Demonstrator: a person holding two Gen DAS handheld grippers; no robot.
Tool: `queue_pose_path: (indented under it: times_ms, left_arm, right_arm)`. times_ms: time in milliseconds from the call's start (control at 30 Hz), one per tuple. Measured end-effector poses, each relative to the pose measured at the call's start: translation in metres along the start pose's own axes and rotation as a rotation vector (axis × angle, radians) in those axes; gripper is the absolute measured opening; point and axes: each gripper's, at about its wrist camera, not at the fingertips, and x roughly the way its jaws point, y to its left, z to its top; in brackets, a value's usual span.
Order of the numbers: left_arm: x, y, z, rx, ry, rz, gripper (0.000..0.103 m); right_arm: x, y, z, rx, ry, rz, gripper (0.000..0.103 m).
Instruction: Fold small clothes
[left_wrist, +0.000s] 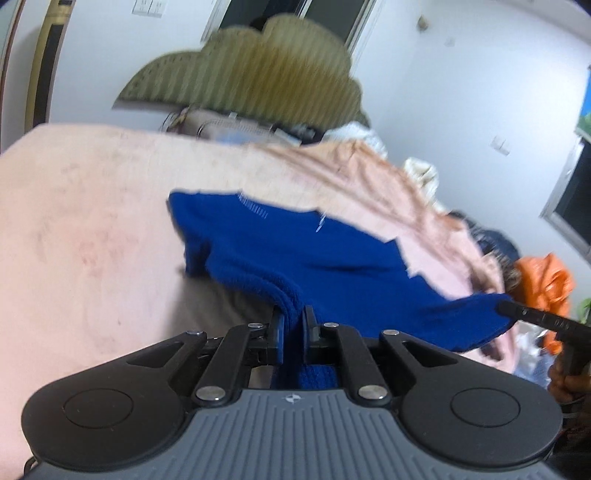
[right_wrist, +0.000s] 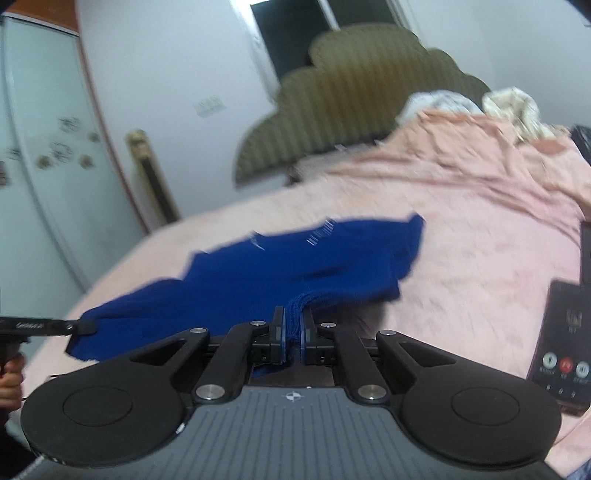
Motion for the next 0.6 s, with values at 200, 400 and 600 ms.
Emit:
queue_pose_path:
  times_ms: [200, 400, 600]
  left_arm:
    - [-0.027, 0.001, 0.002, -0.009, 0.042, -0.07, 0.008]
    - [0.003, 0.0, 0.006, -0.025, 0.128, -0.049, 0.008]
    - [0.029, -0.001, 0.051, -0.031, 0.081, -0.053, 0.008]
  right_arm:
    - [-0.056, 0.016, 0.012, -0.066, -0.024, 0.072, 0.009]
    - [-0.042, 0.003, 0.003, 0.002, 0.034, 0.06, 0.009]
    - [-0.02, -0.013, 0.022, 0.073, -0.029, 0.06, 0.009]
